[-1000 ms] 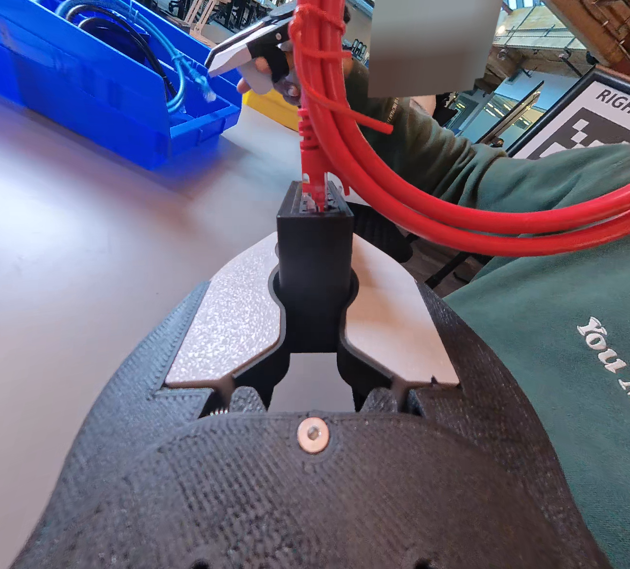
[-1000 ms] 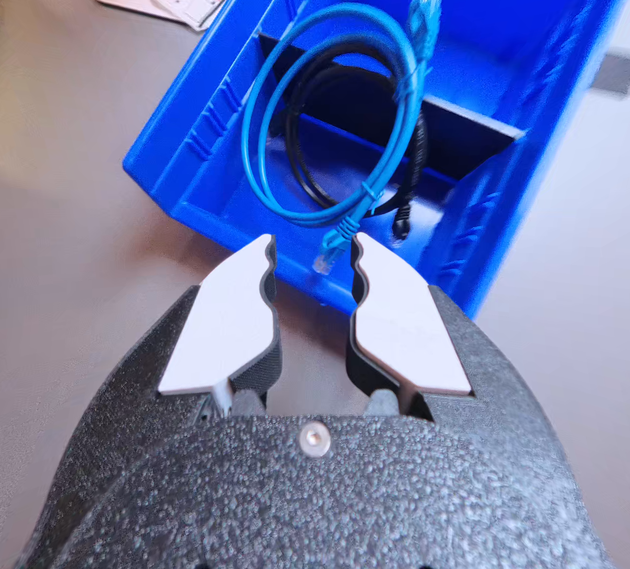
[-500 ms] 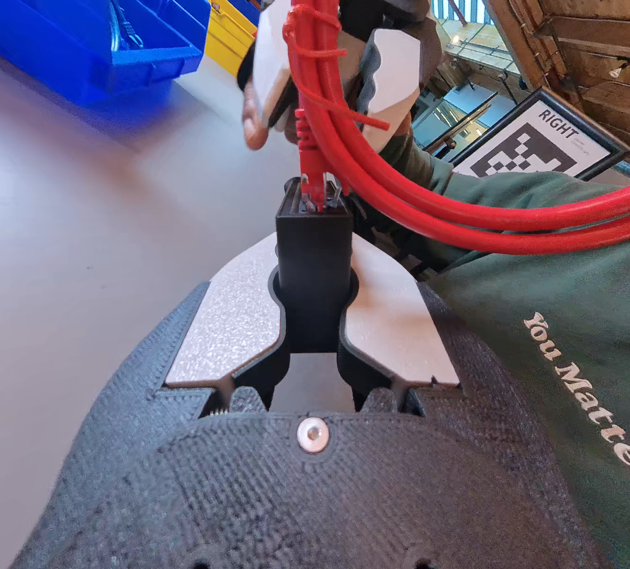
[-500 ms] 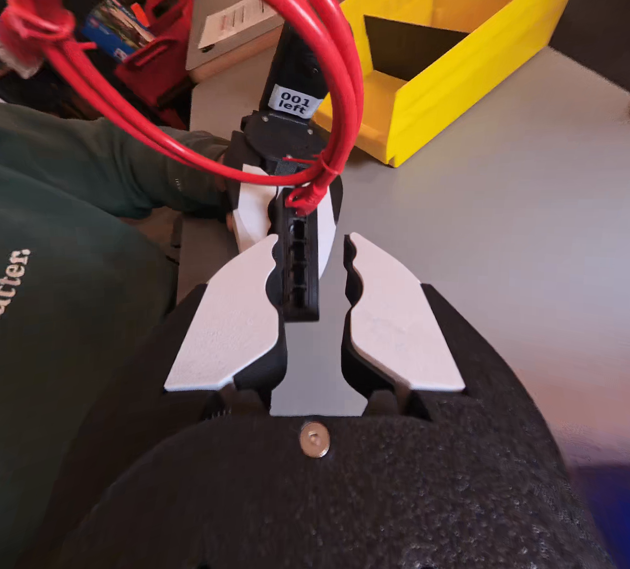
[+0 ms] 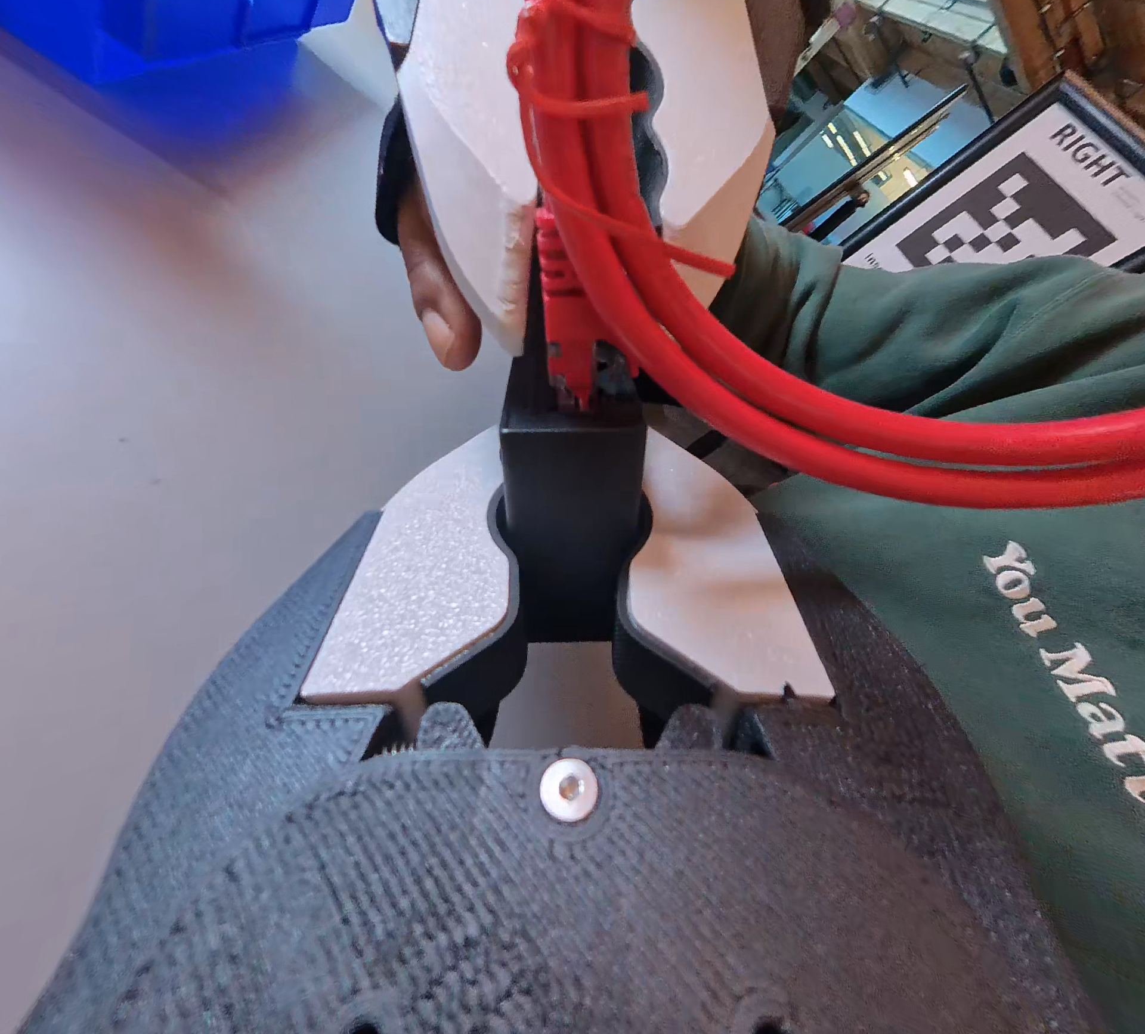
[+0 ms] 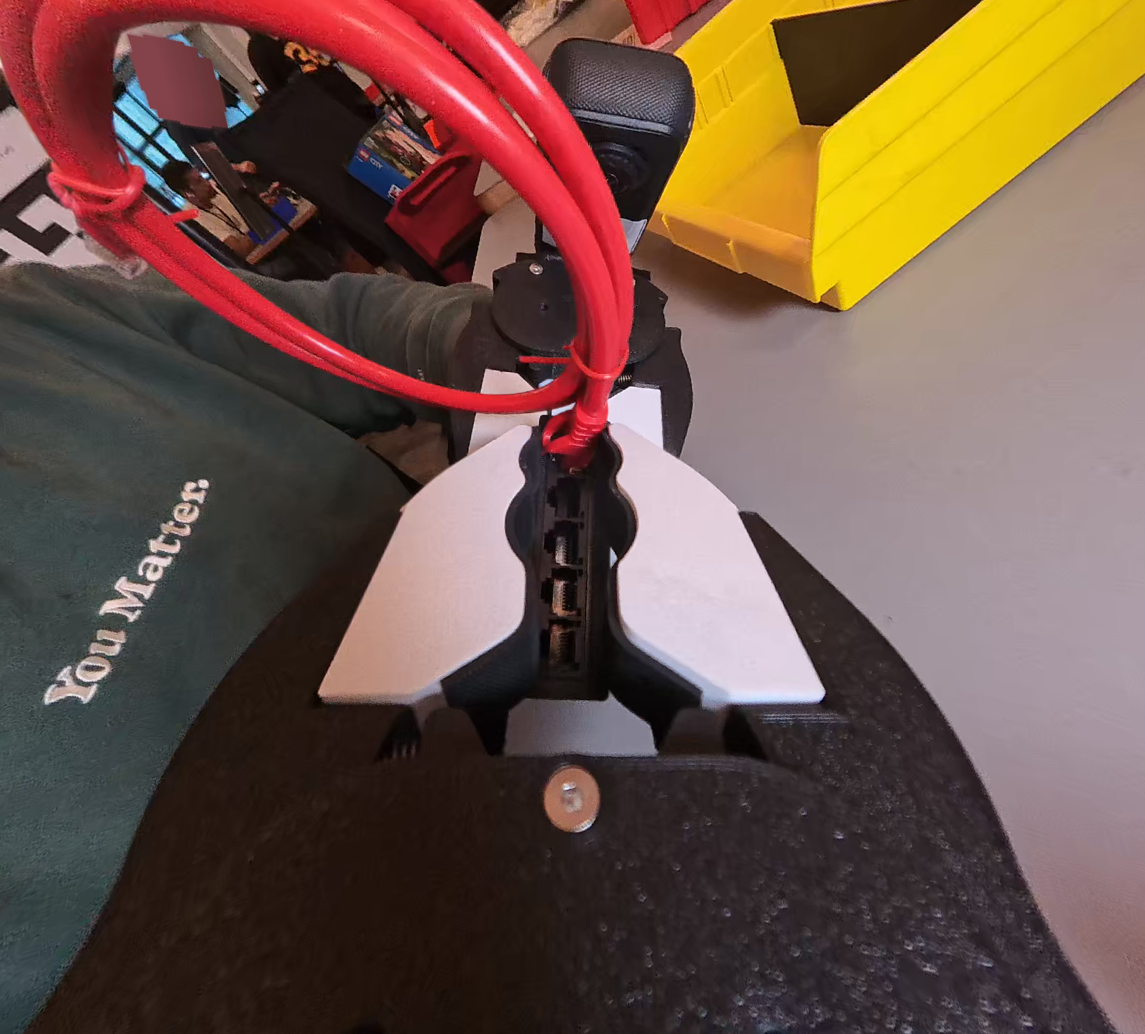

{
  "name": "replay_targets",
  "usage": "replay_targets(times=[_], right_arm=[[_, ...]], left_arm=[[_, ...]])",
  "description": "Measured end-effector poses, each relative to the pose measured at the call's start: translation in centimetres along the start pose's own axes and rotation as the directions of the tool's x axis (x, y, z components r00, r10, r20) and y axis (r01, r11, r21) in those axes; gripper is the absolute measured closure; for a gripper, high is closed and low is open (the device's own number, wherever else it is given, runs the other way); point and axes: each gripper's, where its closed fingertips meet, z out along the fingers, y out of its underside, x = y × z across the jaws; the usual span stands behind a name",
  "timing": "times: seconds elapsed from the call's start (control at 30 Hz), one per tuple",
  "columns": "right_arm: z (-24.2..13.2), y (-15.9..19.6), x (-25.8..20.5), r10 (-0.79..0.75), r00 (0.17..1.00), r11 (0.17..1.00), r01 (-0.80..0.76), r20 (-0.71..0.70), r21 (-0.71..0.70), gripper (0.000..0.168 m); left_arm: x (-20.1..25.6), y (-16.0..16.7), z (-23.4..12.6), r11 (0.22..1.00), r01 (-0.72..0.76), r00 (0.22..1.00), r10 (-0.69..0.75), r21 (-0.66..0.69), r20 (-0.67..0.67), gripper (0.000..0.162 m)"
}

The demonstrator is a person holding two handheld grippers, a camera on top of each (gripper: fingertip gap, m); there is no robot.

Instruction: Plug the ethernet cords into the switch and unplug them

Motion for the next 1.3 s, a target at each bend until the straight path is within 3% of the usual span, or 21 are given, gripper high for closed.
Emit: replay_targets(times=[0.17, 0.27, 0.37, 0.43, 0.67, 0.73, 0.87, 1.13, 1.3], right_arm=[[-0.2, 0.5, -0.3, -0.098, 0.995, 0.995, 0.099, -0.036, 0.017, 0.153], [-1.0, 0.1, -0.8, -0.118, 0.992, 0.989, 0.121, -0.042, 0.085, 0.154], [-1.4, 0.5, -0.7, -0.056, 0.998, 0.993, 0.056, -0.003, 0.106, 0.154], [-1.3, 0.7, -0.5, -0.020, 0.999, 0.990, 0.015, 0.029, 0.140, 0.154], [-1.0, 0.5, -0.1, -0.097, 0.995, 0.981, 0.102, -0.038, 0.162, 0.154], [-0.8, 0.3, 0.0, -0.054, 0.998, 0.977, 0.055, -0.012, 0.204, 0.154], [-0.6, 0.4, 1.3, -0.009, 0.999, 0.970, 0.018, -0.036, 0.242, 0.153], [-0.7, -0.1, 0.7, -0.302, 0.916, 0.935, 0.339, -0.265, 0.107, 0.152], [-1.0, 0.5, 0.7, -0.278, 0.932, 0.946, 0.307, -0.233, 0.103, 0.152]], left_arm=[[-0.7, 0.4, 0.2, 0.995, -0.087, 0.992, 0.090, -0.038, 0.085, 0.132], [-0.2, -0.8, -0.2, 0.994, -0.101, 0.993, 0.099, 0.032, 0.061, 0.125], [-0.3, -1.9, -0.8, 0.984, -0.151, 0.985, 0.141, 0.099, 0.099, 0.131], [-0.6, -1.5, -0.8, 0.983, -0.171, 0.979, 0.162, 0.063, 0.123, 0.133], [-0.1, -1.4, -0.8, 0.997, -0.013, 1.000, 0.011, 0.077, 0.028, 0.133], [0.4, -1.7, -1.0, 0.991, 0.079, 0.996, -0.074, 0.110, -0.049, 0.133], [-0.5, -1.8, -1.4, 0.970, 0.196, 0.979, -0.187, 0.141, -0.079, 0.133], [-0.1, -2.1, -1.3, 0.974, 0.163, 0.986, -0.158, 0.156, -0.049, 0.131], [0.1, -1.9, -1.0, 0.962, 0.231, 0.972, -0.222, 0.149, -0.071, 0.131]])
